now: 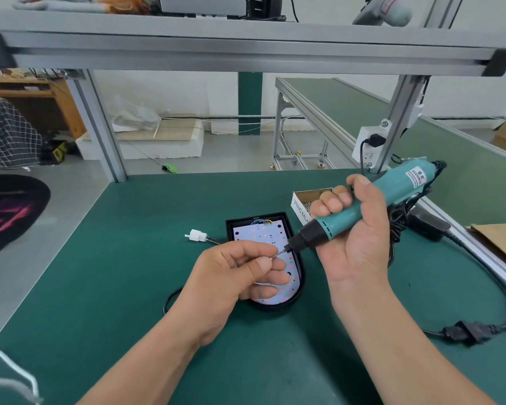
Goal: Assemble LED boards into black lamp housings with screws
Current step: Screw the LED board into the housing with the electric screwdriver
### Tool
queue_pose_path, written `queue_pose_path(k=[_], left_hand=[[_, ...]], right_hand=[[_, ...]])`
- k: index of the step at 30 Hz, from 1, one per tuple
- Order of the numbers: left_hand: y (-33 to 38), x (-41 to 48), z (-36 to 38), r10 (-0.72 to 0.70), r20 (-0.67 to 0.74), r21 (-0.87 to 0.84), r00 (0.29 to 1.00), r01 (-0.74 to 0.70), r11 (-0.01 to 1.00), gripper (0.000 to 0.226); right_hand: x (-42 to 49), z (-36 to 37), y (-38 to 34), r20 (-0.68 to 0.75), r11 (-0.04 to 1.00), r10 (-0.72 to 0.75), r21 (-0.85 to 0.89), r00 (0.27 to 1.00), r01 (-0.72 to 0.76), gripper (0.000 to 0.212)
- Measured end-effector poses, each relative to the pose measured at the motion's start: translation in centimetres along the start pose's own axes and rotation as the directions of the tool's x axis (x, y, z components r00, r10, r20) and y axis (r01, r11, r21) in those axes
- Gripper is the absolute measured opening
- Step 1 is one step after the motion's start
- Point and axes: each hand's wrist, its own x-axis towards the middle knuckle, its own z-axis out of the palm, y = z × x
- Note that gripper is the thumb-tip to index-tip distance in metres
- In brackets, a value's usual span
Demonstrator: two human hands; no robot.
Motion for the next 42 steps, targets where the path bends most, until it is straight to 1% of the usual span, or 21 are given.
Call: queue_pose_path(k=[1, 4, 8, 10, 13, 16, 19, 23, 26, 31, 35, 40, 42], left_hand=[[0.0, 0.0, 0.0, -0.007, 0.005, -0.016, 1.0, 0.007, 1.0, 0.012], [-0.1, 0.1, -0.1, -0.019, 0.01, -0.039, 1.0, 0.019, 0.999, 0.015], [0.0, 0.1, -0.1, -0.012, 0.008, -0.04, 1.0, 0.013, 0.999, 0.013], [0.0, 0.0, -0.1, -0.002, -0.001, -0.003, 1.0, 0.002, 1.0, 0.011], [-0.1, 0.0, -0.1, 0.028, -0.022, 0.052, 0.999, -0.027, 0.998, 0.021], [-0.3, 0.1, 0.0, 0.055, -0.059, 0.076, 0.997, -0.05, 0.996, 0.017], [-0.4, 0.3, -0.1, 0.094, -0.097, 0.137, 0.991, -0.08, 0.987, 0.013], [-0.9, 0.3, -0.1, 0.172, -0.127, 0.285, 0.977, -0.13, 0.95, 0.021], [-1.2, 0.2, 0.0, 0.186, -0.112, 0.348, 0.976, -0.137, 0.927, 0.026], [-1.2, 0.1, 0.0, 0.194, -0.109, 0.351, 0.975, -0.145, 0.925, 0.024], [-1.2, 0.1, 0.0, 0.195, -0.106, 0.35, 0.975, -0.147, 0.925, 0.024], [-1.0, 0.1, 0.0, 0.201, -0.083, 0.362, 0.976, -0.159, 0.919, 0.036], [-0.6, 0.0, -0.2, 0.219, -0.125, 0.362, 0.968, -0.161, 0.918, 0.04]], right_hand=[[0.0, 0.0, 0.0, -0.003, 1.0, 0.001, 0.0, 1.0, -0.001, 0.013], [0.0, 0.0, 0.0, -0.007, 1.0, 0.002, 0.0, 1.0, -0.002, 0.012], [0.0, -0.1, 0.0, 0.004, 1.0, 0.005, -0.016, 1.0, -0.005, 0.013], [0.0, -0.1, 0.0, 0.009, 1.0, 0.005, -0.029, 1.0, -0.005, 0.012], [0.0, 0.0, 0.1, 0.015, 0.998, -0.014, -0.066, 1.0, 0.015, 0.012], [-0.2, 0.2, 0.3, 0.014, 0.994, -0.041, -0.1, 0.999, 0.043, 0.012], [-0.3, 0.3, 0.6, -0.003, 0.992, -0.045, -0.119, 0.999, 0.044, 0.013], [-0.3, 0.2, 0.8, -0.055, 0.987, -0.038, -0.159, 0.998, 0.028, 0.019], [-0.2, 0.2, 0.9, -0.072, 0.984, -0.031, -0.179, 0.997, 0.018, 0.02], [-0.2, -0.1, 1.2, -0.076, 0.991, -0.033, -0.13, 0.997, 0.023, 0.021], [0.0, -0.4, 1.3, -0.121, 0.996, -0.008, -0.091, 0.993, -0.003, 0.019], [0.2, -0.9, 1.6, -0.165, 0.998, 0.012, -0.061, 0.986, -0.022, 0.02], [0.3, -1.0, 1.5, -0.166, 0.998, 0.008, -0.055, 0.986, -0.017, 0.02]])
